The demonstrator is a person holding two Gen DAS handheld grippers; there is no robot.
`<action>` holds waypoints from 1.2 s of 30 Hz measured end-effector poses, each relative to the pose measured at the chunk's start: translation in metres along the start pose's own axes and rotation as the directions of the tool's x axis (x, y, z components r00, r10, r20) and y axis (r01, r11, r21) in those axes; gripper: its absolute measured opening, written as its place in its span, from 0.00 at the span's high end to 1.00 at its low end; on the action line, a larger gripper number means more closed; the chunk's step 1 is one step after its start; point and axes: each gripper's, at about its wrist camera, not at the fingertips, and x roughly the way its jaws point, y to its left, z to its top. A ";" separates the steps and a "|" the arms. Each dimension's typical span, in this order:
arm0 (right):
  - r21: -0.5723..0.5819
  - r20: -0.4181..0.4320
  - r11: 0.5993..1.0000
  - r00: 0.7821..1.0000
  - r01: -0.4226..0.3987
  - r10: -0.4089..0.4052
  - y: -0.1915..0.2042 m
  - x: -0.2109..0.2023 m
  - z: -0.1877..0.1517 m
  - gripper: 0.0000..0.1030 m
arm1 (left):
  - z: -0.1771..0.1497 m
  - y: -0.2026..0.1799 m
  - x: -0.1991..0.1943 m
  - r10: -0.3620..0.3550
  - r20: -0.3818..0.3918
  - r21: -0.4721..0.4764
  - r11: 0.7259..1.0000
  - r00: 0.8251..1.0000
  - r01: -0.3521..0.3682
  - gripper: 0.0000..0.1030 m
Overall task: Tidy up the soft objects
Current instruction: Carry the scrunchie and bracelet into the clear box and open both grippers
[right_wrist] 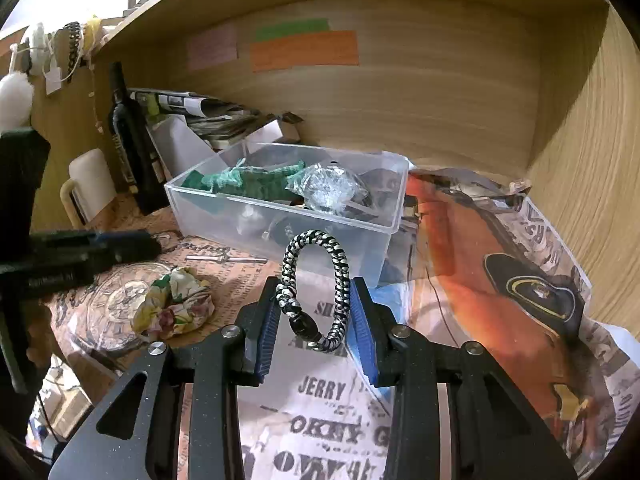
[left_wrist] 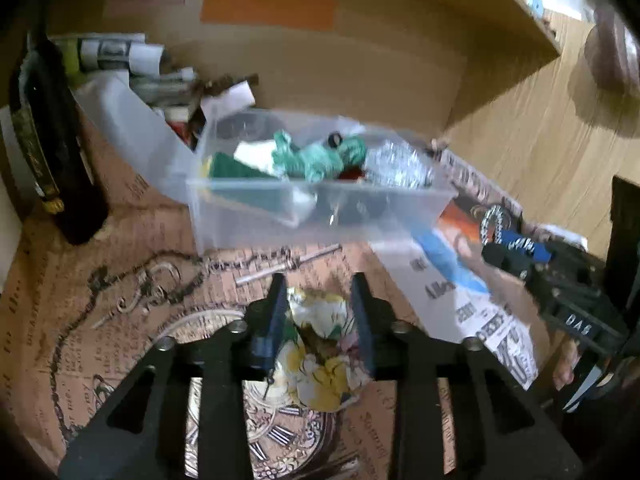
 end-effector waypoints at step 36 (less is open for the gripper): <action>-0.013 0.063 0.999 0.997 -0.044 0.045 0.003 0.001 0.021 0.69 | -0.005 0.003 -0.015 0.018 0.056 -0.033 0.999 0.998 -0.016 0.93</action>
